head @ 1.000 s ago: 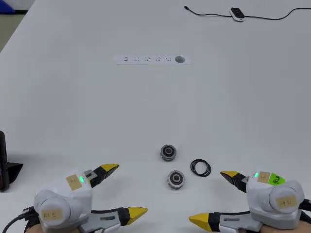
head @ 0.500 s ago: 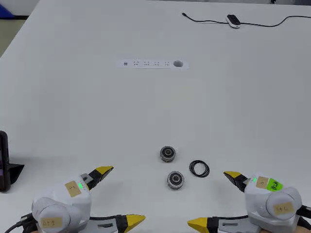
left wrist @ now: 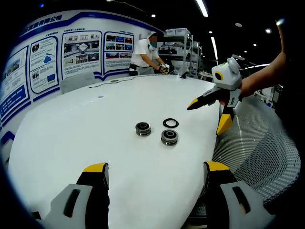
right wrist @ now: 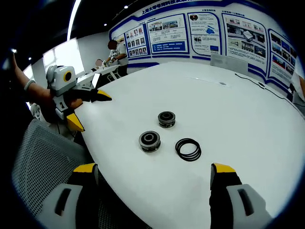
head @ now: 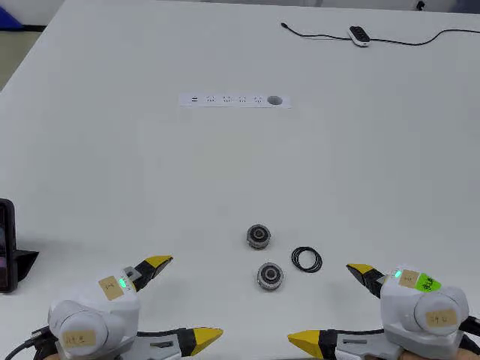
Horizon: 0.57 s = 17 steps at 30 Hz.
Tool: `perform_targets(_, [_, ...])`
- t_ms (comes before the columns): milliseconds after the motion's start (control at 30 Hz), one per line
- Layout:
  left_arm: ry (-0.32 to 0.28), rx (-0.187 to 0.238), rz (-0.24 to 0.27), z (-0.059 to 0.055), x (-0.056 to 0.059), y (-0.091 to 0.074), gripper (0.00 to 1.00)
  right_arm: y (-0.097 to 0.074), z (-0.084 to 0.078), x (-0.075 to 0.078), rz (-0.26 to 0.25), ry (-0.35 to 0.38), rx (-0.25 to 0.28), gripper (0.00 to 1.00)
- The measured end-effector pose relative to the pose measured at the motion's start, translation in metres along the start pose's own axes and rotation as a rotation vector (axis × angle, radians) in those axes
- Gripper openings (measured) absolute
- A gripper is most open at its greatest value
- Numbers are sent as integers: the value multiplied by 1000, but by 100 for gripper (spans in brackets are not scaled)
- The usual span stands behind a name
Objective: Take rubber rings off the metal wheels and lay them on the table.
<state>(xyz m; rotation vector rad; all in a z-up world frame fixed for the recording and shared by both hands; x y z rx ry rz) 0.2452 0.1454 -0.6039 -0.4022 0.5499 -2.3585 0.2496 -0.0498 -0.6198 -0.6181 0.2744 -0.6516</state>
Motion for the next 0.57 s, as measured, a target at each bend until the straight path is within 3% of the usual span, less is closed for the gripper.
perform_targets(567, [0,-10,-3,0,1,1,82,-1,-2,1,4,12,-4,99])
Point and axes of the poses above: the centre of the closed fingertips' face, and the gripper's own axes: y roughly forward along the fingers, x roughly to its right, z roughly out of its top, the point moved 2 cm from there along -y, roughly backward along the fingers, and after that the axes turned 5 degrees about -y, right-handed, at the moved point
